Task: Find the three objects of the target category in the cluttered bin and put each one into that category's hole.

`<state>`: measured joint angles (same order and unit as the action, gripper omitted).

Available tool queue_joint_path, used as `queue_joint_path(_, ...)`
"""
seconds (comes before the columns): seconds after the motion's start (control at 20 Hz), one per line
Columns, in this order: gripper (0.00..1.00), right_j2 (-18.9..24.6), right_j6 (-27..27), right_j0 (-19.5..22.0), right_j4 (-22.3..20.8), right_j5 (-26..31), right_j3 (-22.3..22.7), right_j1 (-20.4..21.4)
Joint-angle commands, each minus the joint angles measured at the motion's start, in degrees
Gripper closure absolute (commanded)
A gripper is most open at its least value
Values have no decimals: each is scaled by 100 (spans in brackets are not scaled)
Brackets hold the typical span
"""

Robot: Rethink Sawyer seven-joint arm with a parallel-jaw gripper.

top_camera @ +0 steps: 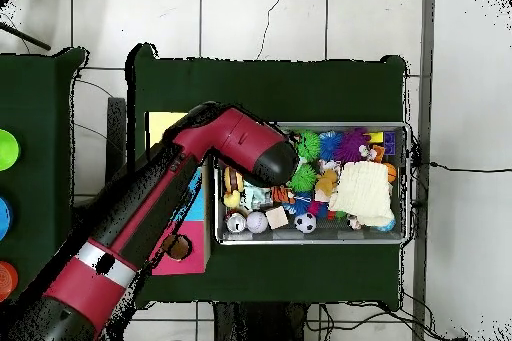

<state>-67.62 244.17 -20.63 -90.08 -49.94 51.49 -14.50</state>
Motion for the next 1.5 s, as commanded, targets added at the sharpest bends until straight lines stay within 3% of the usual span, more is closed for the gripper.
queue_joint_path(0.05,0,384,2579,-125,537,-45,-103,-338)
queue_joint_path(0.4,0,415,2591,-237,799,73,179,-547)
queue_joint_path(0.75,0,535,2560,-283,484,-18,500,-584)
queue_joint_path(1.15,0,488,2581,-231,514,-134,797,-685)
queue_joint_path(1.5,0,835,1980,-133,827,434,780,-607)
